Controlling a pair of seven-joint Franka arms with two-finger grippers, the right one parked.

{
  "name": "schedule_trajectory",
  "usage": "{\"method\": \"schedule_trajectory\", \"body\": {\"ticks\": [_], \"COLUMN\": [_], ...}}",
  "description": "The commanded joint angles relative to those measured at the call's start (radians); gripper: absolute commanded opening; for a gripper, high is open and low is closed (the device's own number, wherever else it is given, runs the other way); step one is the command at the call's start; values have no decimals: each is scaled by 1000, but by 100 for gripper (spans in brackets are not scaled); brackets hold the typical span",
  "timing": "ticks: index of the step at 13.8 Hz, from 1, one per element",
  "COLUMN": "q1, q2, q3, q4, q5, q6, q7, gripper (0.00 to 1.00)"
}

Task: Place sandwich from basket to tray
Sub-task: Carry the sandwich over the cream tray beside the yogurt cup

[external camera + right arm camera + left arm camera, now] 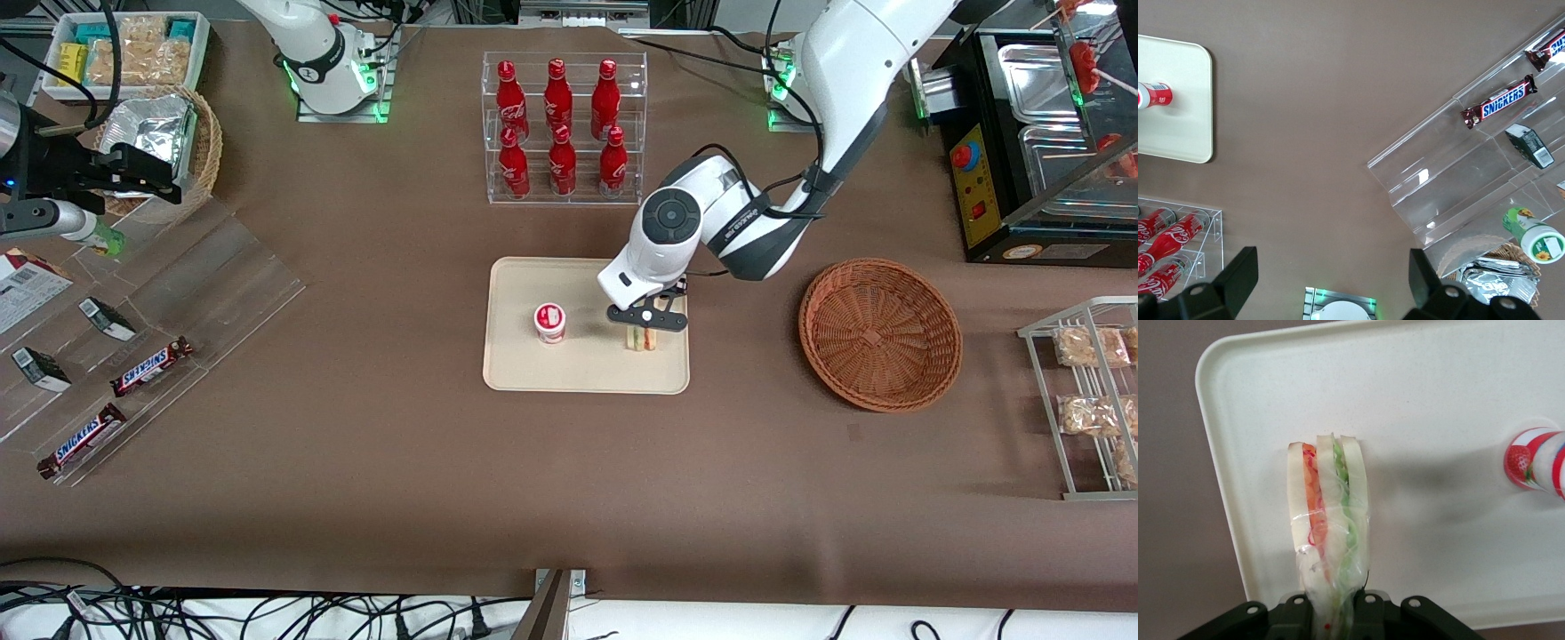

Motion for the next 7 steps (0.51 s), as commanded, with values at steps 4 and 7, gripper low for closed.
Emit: {"method": "schedule_trajectory", "body": {"ticks": [4,7], "q1": [-20,-17], "q2": [48,36], "q3": [3,3], "q4": [26,27], "q5": [52,52], "q6": [25,19], "q7": [-55,-56], "gripper": [59,100]}}
